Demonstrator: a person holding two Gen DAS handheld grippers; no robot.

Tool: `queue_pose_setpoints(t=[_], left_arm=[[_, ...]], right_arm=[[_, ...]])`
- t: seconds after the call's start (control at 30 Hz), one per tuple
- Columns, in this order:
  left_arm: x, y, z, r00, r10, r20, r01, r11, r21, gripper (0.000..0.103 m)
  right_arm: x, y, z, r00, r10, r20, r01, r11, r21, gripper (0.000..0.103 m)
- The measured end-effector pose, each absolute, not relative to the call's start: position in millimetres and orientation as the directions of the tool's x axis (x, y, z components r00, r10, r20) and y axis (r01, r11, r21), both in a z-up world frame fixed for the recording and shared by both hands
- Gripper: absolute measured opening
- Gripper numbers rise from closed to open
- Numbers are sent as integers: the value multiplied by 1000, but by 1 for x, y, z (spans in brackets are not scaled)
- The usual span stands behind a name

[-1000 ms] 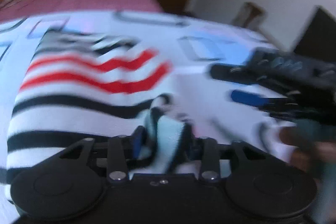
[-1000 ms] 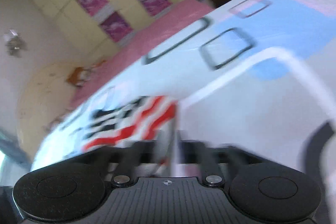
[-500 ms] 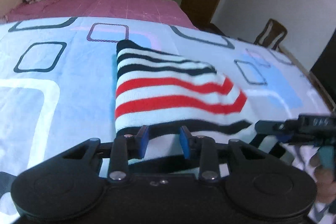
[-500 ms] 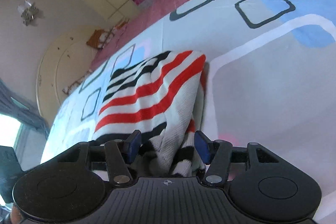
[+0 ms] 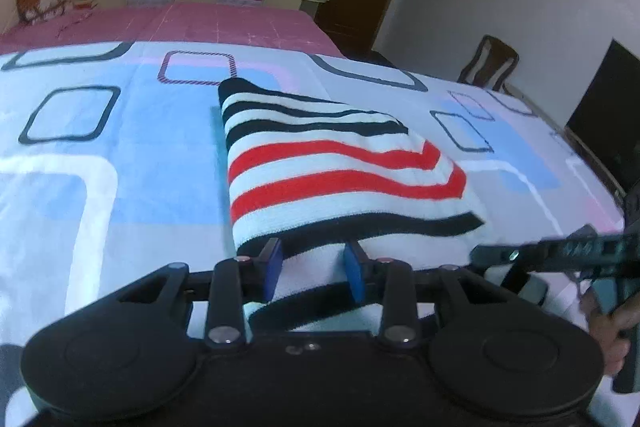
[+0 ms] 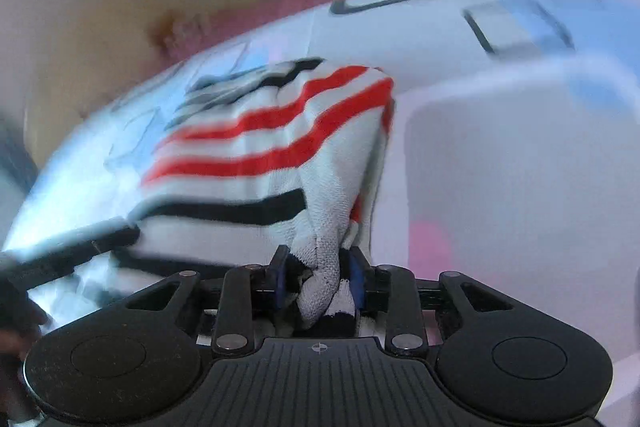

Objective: Fold small clothes

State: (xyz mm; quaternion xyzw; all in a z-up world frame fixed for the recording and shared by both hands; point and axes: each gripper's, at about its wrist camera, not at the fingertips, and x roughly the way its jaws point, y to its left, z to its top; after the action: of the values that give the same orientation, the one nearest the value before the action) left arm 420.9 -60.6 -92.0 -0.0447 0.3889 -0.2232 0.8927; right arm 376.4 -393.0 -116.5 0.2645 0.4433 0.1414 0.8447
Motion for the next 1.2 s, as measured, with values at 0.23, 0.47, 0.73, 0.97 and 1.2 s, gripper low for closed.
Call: queue_pose_setpoints(t=[0.23,0.47,0.73,0.97,1.2], left_arm=[[437,-59,-69,616,-465,-636,402,880,-254,34],[506,-81,-89,583,-478,-657,413,871,-267,34],[495,-79,-89,540,-511,-669,470,843,-264,32],[449,-70,-97,533,-507,-678,460,846,-271,34],[448,-74,-88,550,-471,-690,424,869,-255,30]], right_arm=[[383,-387,-68,713,281,-642,-1,917,400,31],[455,-336,-74,690,269,-672,-159,962,221,31],[458,-346,-105,619,211,-757,-111,977,182,33],[416,-332,-95,592,268,-760,-233,960,157,33],[409,-332,-89,618,232,-751,-195,971,140,6]])
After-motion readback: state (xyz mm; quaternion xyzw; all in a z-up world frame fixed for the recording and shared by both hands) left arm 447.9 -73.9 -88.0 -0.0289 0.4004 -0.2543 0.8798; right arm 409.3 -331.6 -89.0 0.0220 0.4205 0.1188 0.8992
